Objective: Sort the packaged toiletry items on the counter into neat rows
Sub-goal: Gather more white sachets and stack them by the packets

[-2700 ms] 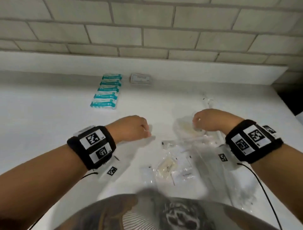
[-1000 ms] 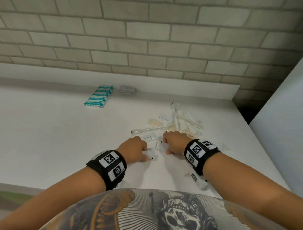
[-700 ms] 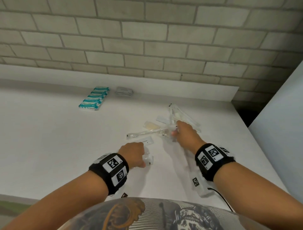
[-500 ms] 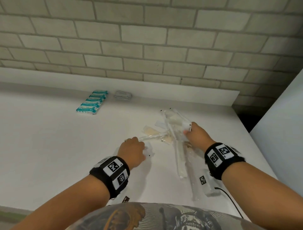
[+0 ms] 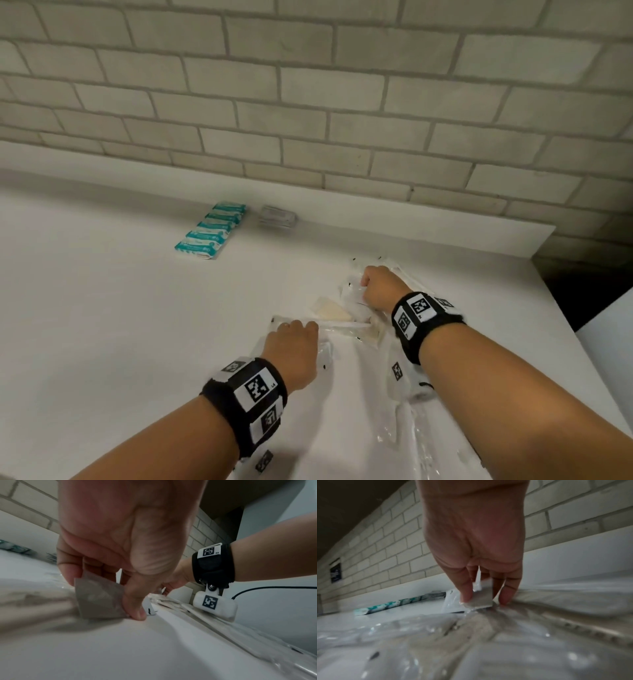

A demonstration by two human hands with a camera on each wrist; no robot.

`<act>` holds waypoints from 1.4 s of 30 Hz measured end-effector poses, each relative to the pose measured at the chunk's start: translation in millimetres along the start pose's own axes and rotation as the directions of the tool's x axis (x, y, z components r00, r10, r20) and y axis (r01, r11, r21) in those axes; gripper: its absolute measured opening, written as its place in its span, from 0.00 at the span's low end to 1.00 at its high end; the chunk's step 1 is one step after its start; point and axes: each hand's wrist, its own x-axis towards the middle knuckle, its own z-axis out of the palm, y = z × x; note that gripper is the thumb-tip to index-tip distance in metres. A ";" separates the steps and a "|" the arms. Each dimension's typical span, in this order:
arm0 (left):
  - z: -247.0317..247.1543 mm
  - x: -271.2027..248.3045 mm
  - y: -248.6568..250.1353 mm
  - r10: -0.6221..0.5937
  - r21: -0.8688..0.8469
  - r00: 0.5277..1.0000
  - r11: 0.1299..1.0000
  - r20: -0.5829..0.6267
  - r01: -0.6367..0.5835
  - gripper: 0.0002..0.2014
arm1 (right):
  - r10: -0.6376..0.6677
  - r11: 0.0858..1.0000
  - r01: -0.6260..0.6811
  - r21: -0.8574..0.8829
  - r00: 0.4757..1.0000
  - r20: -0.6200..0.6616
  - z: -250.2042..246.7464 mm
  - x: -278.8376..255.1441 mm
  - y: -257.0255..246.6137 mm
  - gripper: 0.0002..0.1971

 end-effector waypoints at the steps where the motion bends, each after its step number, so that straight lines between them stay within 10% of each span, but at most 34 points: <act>1: -1.6 2.6 -0.6 -0.005 0.002 1.000 1.000 0.015 0.005 0.25 | 0.034 0.999 -0.033 -0.029 0.999 0.027 0.7 3.0 2.8 0.17; 6: -8.5 12.6 -0.8 0.000 0.027 0.996 1.000 0.085 -0.002 0.26 | 0.181 0.977 -0.165 -0.138 0.977 0.115 6.6 10.9 9.3 0.31; 11: -12.8 10.5 -0.8 0.057 0.124 0.992 0.990 0.113 -0.071 0.22 | 0.220 0.914 -0.177 -0.365 0.972 0.079 6.4 2.8 5.9 0.21; 16: -25.9 0.7 -1.7 0.088 -0.159 0.989 0.982 -0.116 -0.106 0.05 | 0.072 0.978 -0.079 -0.193 0.997 -0.039 -6.3 -23.3 -1.7 0.16; 20: -46.0 1.9 -19.0 -0.125 -0.741 0.976 0.670 -0.178 -0.049 0.04 | 0.075 0.943 -0.029 0.333 0.989 -0.126 -33.9 -49.3 -30.0 0.14; 24: -79.0 -12.6 -26.7 -0.074 -0.996 0.994 -0.035 -0.084 -0.086 0.14 | -0.056 0.721 0.169 0.671 0.981 -0.187 -48.9 -88.8 -72.8 0.08; 26: -91.7 -21.7 -28.5 0.035 -0.969 0.993 -0.225 -0.114 -0.103 0.15 | -0.074 0.677 0.237 0.696 0.964 -0.256 -44.3 -101.8 -85.6 0.04; 42: -102.7 -65.3 -88.0 0.053 -0.922 0.980 -0.351 -0.192 -0.161 0.14 | -0.105 0.472 0.494 0.730 0.854 -0.510 -25.0 -125.4 -144.1 0.22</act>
